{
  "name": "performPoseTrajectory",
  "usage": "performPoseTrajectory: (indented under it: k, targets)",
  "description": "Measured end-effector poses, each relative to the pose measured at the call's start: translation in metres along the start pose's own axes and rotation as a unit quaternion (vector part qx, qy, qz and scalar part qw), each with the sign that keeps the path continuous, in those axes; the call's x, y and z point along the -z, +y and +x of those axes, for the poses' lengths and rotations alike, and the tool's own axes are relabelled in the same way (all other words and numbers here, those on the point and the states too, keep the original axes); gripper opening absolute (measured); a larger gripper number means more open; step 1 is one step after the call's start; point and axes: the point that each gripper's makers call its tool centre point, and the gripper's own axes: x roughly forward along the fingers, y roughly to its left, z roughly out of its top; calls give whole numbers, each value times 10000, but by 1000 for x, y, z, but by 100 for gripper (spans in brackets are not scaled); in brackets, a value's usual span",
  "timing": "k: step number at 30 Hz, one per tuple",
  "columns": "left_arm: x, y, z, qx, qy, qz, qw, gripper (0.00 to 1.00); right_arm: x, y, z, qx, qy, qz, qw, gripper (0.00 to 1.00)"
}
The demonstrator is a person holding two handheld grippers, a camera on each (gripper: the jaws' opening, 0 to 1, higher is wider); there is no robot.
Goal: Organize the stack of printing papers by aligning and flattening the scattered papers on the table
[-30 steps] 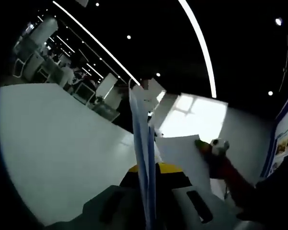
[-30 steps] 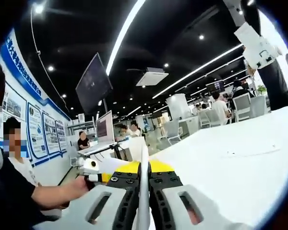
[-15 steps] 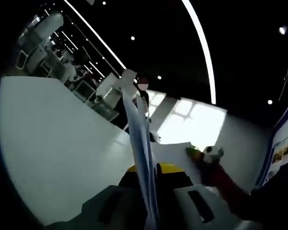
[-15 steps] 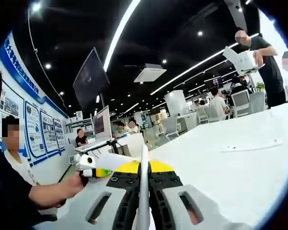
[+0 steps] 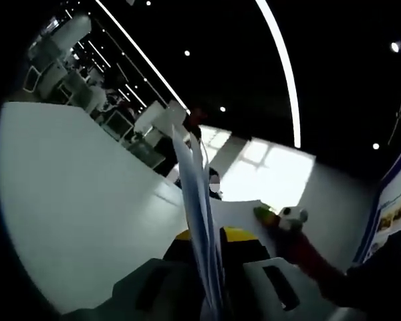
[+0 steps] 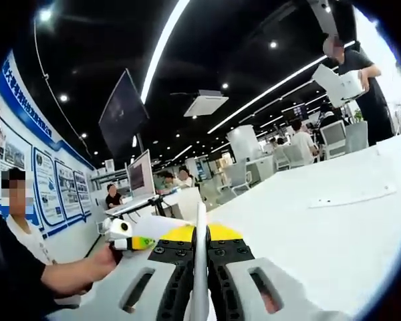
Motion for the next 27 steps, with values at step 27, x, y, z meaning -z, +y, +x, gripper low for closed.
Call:
performPoseTrajectory:
  k: [27]
  targets:
    - [-13, 14, -1, 6, 0, -6, 10000, 10, 5, -4, 12, 21, -67, 156, 9999, 1]
